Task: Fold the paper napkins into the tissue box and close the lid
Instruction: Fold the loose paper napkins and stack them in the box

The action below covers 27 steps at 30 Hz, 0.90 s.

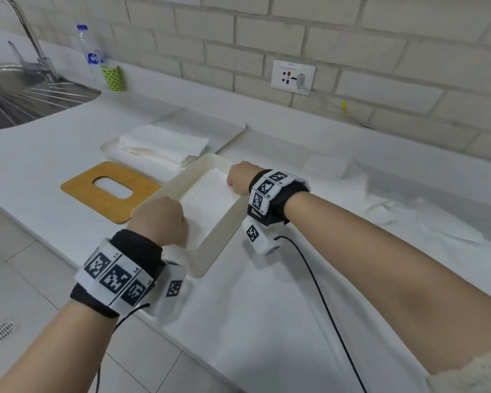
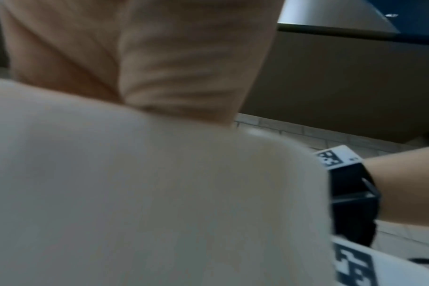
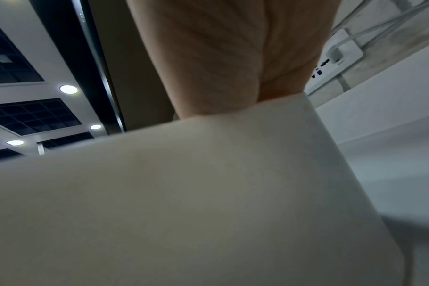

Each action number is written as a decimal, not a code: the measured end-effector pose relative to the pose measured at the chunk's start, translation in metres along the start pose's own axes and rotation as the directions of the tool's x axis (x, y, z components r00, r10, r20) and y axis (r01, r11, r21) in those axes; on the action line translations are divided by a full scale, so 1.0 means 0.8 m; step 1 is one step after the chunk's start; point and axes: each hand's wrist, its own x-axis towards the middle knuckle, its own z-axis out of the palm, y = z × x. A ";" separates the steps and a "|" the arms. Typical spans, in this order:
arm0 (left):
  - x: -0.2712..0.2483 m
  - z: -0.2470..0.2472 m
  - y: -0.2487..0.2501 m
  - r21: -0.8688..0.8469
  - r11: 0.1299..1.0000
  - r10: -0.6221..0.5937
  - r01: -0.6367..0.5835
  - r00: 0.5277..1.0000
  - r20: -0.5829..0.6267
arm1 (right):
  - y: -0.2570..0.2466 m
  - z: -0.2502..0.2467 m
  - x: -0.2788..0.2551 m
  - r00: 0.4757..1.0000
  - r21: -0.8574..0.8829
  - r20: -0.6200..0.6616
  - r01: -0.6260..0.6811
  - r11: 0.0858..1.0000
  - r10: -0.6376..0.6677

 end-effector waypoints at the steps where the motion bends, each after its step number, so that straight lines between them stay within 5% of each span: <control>1: 0.000 0.000 0.002 0.061 0.998 0.011 -0.011 1.000 -0.002 | -0.002 0.001 0.000 1.000 -0.015 0.010 -0.005 1.000 0.005; 5: -0.007 -0.002 0.018 0.140 0.990 0.019 -0.026 0.999 0.048 | -0.006 0.006 0.002 0.994 -0.041 -0.060 0.086 0.995 -0.088; 11: -0.010 -0.004 0.021 0.105 0.981 0.147 -0.163 0.978 0.149 | 0.004 0.004 -0.003 0.984 -0.120 0.149 0.112 0.986 -0.094; 17: -0.027 -0.012 0.037 0.033 0.983 0.174 -0.183 0.968 0.182 | 0.004 -0.005 -0.016 0.980 -0.093 0.135 0.159 0.983 -0.146; 22: -0.062 -0.038 0.036 -0.368 0.919 0.107 -0.140 0.988 -0.107 | 0.067 -0.028 -0.074 0.967 0.027 -0.180 0.185 0.982 -0.178; 27: -0.074 -0.029 0.105 -0.510 0.739 0.248 -0.440 0.882 -0.401 | 0.142 -0.012 -0.153 0.983 -0.024 -0.182 -0.011 1.000 0.006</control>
